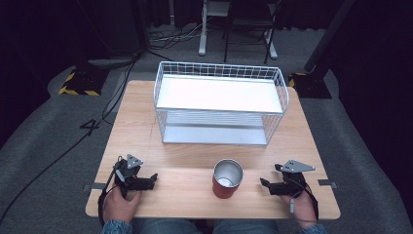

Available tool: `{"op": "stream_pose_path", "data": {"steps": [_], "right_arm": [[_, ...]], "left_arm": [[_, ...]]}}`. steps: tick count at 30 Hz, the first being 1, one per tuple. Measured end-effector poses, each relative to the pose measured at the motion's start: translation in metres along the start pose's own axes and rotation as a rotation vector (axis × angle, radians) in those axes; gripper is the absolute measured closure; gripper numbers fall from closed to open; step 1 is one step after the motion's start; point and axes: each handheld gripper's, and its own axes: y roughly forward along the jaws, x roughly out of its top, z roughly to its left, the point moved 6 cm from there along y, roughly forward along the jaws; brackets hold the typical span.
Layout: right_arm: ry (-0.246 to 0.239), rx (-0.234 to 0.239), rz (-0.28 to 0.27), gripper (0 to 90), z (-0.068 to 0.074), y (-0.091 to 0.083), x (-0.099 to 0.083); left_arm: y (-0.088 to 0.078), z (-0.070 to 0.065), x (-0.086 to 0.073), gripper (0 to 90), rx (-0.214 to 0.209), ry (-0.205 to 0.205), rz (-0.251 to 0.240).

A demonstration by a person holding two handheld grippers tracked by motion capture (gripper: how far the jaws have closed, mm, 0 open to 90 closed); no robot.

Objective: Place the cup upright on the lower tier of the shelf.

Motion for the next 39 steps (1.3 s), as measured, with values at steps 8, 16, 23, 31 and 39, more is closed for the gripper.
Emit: {"op": "stream_pose_path", "data": {"steps": [8, 16, 23, 31, 39], "right_arm": [[-0.021, 0.014, -0.096, 9.2, 0.013, -0.016, 0.019], [-0.029, 0.045, -0.194, 0.0, 0.030, -0.028, 0.035], [-0.040, 0.069, -0.230, 0.0, 0.045, -0.034, 0.038], [-0.069, 0.106, -0.250, 0.0, 0.068, -0.039, 0.041], [-0.100, 0.159, -0.244, 0.0, 0.093, -0.039, 0.043]], "left_arm": [[-0.001, 0.000, -0.001, 1.3, -0.004, 0.009, 0.002], [-0.001, 0.000, -0.001, 1.3, -0.004, 0.008, 0.002], [0.000, 0.000, 0.000, 1.2, -0.003, 0.003, 0.000], [0.000, 0.000, 0.000, 1.2, -0.003, 0.003, -0.001], [0.000, 0.000, 0.000, 1.3, -0.003, 0.002, 0.000]]}}
